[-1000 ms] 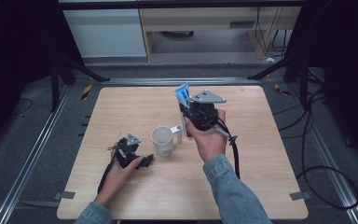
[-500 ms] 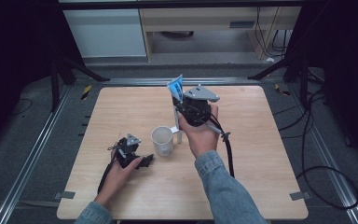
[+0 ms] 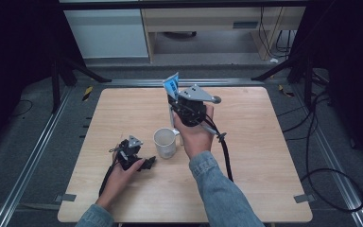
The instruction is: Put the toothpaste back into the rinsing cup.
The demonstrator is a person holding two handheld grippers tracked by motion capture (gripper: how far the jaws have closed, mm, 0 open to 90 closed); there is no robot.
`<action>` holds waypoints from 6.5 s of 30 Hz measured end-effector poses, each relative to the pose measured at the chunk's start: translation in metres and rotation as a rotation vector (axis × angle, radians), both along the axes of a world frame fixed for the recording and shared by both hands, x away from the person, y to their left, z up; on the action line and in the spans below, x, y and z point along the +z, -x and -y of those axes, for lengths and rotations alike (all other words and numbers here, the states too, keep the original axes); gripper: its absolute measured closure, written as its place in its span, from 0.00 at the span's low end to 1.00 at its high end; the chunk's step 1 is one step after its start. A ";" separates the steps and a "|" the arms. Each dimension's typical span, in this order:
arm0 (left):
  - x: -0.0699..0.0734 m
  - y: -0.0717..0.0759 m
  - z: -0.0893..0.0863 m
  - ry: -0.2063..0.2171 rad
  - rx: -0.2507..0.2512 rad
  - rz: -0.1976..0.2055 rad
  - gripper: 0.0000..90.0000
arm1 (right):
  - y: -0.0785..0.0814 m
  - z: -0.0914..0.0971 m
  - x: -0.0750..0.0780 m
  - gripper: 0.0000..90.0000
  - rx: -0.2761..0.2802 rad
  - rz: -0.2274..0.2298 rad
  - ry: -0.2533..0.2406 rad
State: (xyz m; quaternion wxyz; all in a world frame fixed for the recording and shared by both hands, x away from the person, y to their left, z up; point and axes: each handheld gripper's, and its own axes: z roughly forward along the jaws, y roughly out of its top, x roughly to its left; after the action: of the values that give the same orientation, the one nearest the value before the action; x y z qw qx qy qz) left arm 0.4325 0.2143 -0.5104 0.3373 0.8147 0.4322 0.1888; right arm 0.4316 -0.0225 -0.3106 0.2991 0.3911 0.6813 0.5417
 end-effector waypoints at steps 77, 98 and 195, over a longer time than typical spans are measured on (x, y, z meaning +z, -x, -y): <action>0.000 -0.001 -0.001 -0.009 -0.018 0.000 0.00 | -0.004 -0.028 -0.117 0.81 0.012 -0.152 -0.114; 0.000 -0.001 -0.001 -0.009 -0.017 0.001 0.00 | -0.007 -0.025 -0.121 0.81 0.013 -0.173 -0.124; 0.000 -0.001 -0.001 -0.009 -0.017 0.000 0.00 | -0.009 -0.007 -0.119 0.62 0.027 -0.196 -0.122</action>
State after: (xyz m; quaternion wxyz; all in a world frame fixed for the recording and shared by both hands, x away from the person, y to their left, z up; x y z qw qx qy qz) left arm 0.4336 0.2155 -0.5102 0.3350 0.8201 0.4243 0.1877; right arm 0.4404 -0.0152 -0.4293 0.1994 0.4504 0.6781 0.5454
